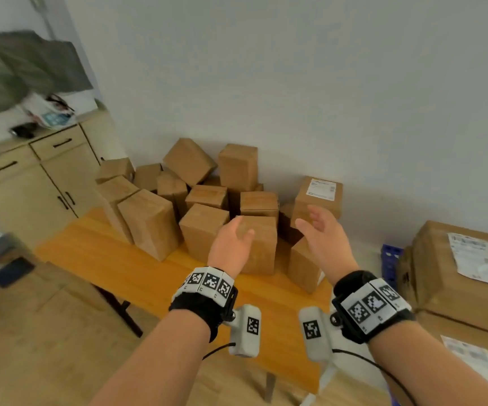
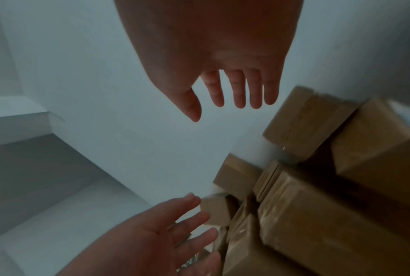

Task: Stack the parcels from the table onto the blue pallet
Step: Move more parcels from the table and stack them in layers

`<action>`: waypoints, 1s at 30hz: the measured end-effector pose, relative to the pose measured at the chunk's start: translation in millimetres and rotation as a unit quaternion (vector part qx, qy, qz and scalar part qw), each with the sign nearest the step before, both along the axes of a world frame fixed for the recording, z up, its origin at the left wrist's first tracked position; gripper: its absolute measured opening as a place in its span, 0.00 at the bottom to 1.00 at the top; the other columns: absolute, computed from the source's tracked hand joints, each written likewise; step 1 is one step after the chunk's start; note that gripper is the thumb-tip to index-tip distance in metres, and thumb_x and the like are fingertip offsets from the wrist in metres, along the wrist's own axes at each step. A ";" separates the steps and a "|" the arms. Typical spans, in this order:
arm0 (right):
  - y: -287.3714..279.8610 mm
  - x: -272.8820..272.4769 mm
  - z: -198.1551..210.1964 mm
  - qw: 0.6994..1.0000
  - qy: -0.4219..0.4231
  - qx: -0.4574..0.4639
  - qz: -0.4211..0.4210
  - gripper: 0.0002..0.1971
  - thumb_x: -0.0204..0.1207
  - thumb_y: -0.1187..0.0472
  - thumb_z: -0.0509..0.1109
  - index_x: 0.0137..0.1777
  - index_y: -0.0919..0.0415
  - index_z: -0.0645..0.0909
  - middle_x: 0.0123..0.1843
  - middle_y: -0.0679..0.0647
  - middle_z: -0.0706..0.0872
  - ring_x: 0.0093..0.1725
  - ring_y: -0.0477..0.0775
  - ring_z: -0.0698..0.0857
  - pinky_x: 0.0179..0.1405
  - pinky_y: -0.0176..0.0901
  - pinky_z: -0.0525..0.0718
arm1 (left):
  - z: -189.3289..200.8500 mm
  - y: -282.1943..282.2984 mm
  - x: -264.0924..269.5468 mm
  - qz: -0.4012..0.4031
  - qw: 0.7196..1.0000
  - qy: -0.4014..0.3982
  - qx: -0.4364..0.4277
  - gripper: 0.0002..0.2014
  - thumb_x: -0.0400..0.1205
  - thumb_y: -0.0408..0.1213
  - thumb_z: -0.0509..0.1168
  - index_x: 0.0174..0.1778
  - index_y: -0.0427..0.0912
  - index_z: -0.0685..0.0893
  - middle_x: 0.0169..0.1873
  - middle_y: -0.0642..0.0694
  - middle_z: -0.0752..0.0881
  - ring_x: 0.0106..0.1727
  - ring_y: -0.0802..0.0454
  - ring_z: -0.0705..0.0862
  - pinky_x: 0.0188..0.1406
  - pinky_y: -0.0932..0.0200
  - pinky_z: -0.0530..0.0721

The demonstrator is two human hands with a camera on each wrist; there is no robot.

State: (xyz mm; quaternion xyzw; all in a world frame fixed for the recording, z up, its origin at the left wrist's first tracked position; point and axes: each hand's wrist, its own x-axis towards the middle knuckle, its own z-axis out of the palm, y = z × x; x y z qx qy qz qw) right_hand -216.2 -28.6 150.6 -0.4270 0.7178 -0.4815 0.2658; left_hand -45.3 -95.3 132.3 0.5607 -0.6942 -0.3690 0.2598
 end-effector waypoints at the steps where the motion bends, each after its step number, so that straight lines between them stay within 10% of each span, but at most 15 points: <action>1: -7.7 18.2 -0.6 1.000 0.001 0.001 0.010 0.27 0.82 0.50 0.68 0.80 0.50 0.68 0.77 0.48 0.75 0.75 0.50 0.74 0.70 0.45 0.72 | -1.6 -5.2 20.3 0.011 1.000 -0.001 0.000 0.27 0.87 0.49 0.58 0.83 0.51 0.64 0.80 0.49 0.69 0.79 0.50 0.69 0.77 0.49 0.69; 12: -77.9 185.9 -27.5 0.991 -0.045 0.059 0.113 0.26 0.83 0.50 0.67 0.80 0.47 0.67 0.77 0.49 0.74 0.74 0.50 0.73 0.61 0.40 0.73 | -21.3 -51.4 201.5 0.096 0.995 -0.026 0.028 0.26 0.87 0.46 0.58 0.82 0.47 0.65 0.77 0.46 0.72 0.76 0.46 0.72 0.75 0.44 0.71; 16: -108.4 223.3 -35.9 0.985 -0.044 0.074 0.151 0.27 0.83 0.50 0.67 0.80 0.48 0.67 0.76 0.48 0.75 0.74 0.48 0.73 0.67 0.43 0.74 | -30.8 -74.4 242.5 0.142 0.987 0.034 0.071 0.22 0.89 0.39 0.55 0.81 0.48 0.66 0.73 0.52 0.73 0.70 0.50 0.75 0.64 0.65 0.78; 30: -260.9 267.0 -72.1 0.973 -0.100 0.133 0.161 0.37 0.81 0.51 0.69 0.85 0.52 0.55 0.79 0.55 0.71 0.73 0.56 0.76 0.67 0.49 0.79 | -38.2 -217.9 257.3 0.161 0.984 -0.041 0.055 0.22 0.88 0.40 0.51 0.80 0.53 0.68 0.78 0.49 0.71 0.76 0.47 0.72 0.74 0.43 0.74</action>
